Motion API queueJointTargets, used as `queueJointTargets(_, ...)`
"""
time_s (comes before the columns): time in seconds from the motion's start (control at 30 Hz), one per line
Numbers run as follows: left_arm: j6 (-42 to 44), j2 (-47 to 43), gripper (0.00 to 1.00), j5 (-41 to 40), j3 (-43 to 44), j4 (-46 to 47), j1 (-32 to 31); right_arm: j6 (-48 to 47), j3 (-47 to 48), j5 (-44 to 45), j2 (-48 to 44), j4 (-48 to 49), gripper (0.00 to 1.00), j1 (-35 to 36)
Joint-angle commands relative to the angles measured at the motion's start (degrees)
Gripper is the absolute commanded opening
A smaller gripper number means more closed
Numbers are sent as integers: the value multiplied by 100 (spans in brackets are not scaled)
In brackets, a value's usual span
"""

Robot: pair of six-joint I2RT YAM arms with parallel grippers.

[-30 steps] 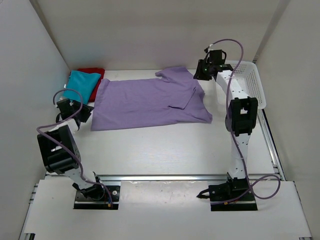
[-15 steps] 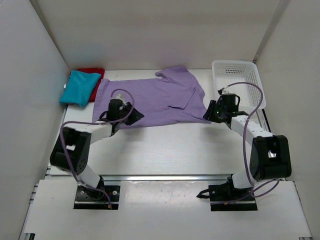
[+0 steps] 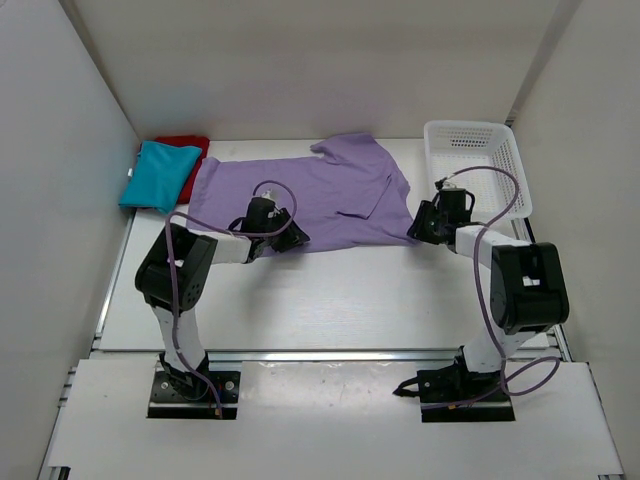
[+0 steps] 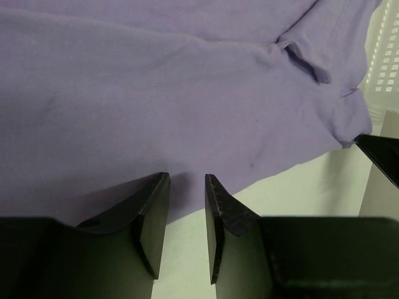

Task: Fold and stack the t-shirts
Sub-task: Fold the flattened tshirt in 1/3 of the way

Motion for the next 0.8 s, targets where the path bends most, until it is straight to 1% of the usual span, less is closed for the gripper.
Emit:
queueJointTargets(0.0,-63,-100,39,13,-282,267,100,-52,330,257,193,495,24,-1)
queueJointTargets(0.03,-64,-126,39,65,-405,277,179,-52,391,310,246,487,18,42)
queueJointTargets(0.07,-29,-196,38,109,-511,303,197,-44,435,432,272,504,9,8)
queueJointTargets(0.1,15,-232,39,74,-564,286,206,-61,436,433,299,522,4,42)
queueJointTargets(0.17,103,-390,39,-66,-827,233,198,-105,549,748,360,557,0,95)
queueJointTargets(0.3,138,-539,38,65,-1083,312,259,-210,786,1250,527,391,1,174)
queueJointTargets(0.33,165,-592,39,65,-1135,268,233,-193,848,1364,615,251,2,148)
queueJointTargets(0.43,209,-750,40,118,-1337,285,259,-97,613,1523,528,205,12,148)
queueJointTargets(0.5,200,-838,40,179,-1399,268,189,-26,419,1542,283,162,25,166)
queueJointTargets(0.53,200,-899,41,206,-1417,242,154,-17,383,1497,212,135,26,183)
queueJointTargets(0.57,200,-987,43,223,-1408,241,127,52,339,1514,20,92,31,288)
queueJointTargets(0.7,147,-1417,44,127,-1329,145,-83,141,155,1725,-824,-110,35,543)
queueJointTargets(0.77,103,-1462,45,48,-1172,128,-136,167,111,1638,-957,-93,35,675)
